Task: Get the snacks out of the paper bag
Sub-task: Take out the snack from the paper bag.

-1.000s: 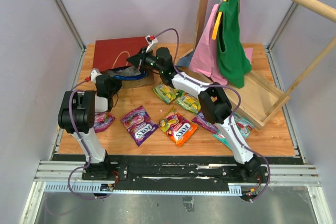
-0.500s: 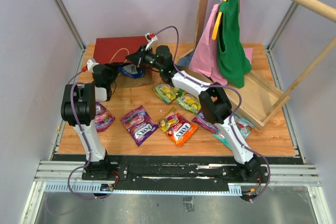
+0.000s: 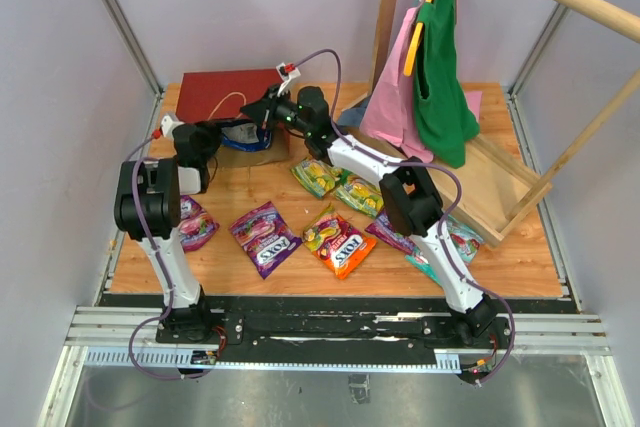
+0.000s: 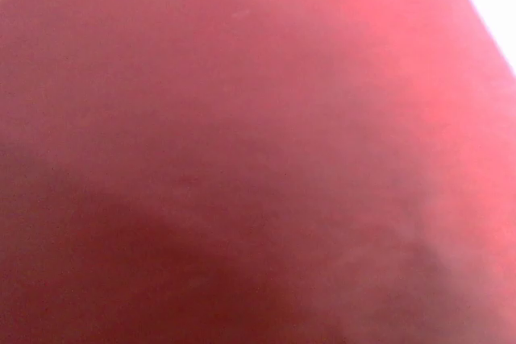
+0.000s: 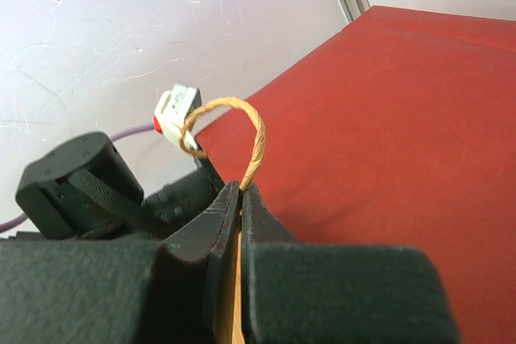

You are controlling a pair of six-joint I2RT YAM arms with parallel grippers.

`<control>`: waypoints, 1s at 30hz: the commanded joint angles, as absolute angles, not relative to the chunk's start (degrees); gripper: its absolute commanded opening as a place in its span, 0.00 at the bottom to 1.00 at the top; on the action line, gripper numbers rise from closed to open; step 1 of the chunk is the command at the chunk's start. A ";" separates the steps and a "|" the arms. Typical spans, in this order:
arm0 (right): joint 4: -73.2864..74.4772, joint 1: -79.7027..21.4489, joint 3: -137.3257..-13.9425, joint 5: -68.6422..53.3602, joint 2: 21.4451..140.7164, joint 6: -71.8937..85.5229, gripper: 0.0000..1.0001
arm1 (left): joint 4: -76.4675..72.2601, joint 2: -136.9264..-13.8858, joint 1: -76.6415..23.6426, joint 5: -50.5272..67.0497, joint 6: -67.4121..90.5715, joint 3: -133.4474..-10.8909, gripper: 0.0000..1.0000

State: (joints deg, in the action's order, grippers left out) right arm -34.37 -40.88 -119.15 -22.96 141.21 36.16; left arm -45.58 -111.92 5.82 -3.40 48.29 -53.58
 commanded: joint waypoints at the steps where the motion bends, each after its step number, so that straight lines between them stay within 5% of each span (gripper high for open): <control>1: -35.88 -41.21 -118.41 -23.55 139.07 35.76 0.01 | -45.79 -108.02 6.33 -2.80 53.08 -48.22 0.20; 12: -37.14 -41.22 -117.60 -23.82 139.43 36.66 0.01 | -56.31 -100.06 6.33 -5.64 56.89 -32.56 0.22; 30: -38.29 -40.30 -115.29 -23.99 138.37 36.69 0.01 | -63.55 -118.08 11.52 2.64 67.60 -41.20 0.29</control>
State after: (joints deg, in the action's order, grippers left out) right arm -35.86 -40.86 -115.18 -23.59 141.01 36.47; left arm -60.47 -116.03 11.40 0.95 65.36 -39.00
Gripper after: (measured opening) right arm 0.022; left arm 0.290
